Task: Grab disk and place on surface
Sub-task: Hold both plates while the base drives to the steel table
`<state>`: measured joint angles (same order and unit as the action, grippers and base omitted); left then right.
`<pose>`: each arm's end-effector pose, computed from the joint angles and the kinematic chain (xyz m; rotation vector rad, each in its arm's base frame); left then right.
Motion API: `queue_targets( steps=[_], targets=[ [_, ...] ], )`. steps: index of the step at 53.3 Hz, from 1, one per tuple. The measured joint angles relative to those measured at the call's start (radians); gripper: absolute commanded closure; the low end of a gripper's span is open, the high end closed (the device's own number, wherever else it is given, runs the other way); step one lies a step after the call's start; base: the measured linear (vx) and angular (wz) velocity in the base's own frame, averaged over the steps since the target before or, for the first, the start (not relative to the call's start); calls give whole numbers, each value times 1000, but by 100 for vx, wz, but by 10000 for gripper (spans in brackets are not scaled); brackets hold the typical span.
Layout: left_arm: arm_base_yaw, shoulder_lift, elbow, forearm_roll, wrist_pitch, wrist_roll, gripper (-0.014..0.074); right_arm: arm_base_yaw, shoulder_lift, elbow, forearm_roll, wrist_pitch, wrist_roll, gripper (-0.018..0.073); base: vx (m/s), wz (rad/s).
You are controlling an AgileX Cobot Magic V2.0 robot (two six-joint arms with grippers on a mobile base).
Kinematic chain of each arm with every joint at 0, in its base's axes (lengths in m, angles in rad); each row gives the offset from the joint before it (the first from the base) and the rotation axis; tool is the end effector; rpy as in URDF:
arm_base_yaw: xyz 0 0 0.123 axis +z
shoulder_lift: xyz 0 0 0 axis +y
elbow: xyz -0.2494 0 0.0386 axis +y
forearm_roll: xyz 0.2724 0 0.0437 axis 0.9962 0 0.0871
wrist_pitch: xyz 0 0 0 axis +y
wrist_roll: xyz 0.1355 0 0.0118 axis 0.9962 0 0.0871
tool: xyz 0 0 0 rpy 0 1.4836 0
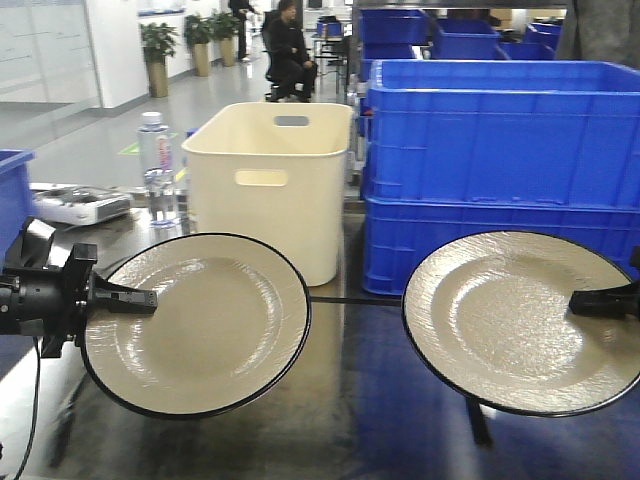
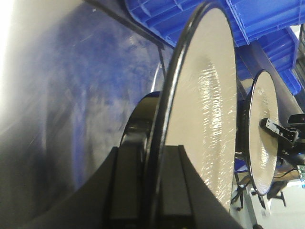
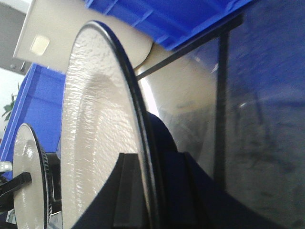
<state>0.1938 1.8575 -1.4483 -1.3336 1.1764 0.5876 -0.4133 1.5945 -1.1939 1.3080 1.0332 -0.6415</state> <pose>0.4308 -0.0399 0.2385 -0.1609 2.2159 -1.4310 0.3835 -0.0450 0.2551 0.4125 2.0980 1.1215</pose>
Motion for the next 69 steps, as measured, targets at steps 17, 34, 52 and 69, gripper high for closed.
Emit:
queue_targets(
  steps=[17,34,52,69],
  targets=[
    [0,0,0,0,2,0,604,0,0,0,0,0,0,568,7,-17],
    [0,0,0,0,3,0,604,0,0,0,0,8,0,568,0,0],
    [0,0,0,0,3,0,604,0,0,0,0,8,0,568,0,0],
    [0,0,0,0,-36,0,604,0,0,0,17,6,0,568,0,0]
  ],
)
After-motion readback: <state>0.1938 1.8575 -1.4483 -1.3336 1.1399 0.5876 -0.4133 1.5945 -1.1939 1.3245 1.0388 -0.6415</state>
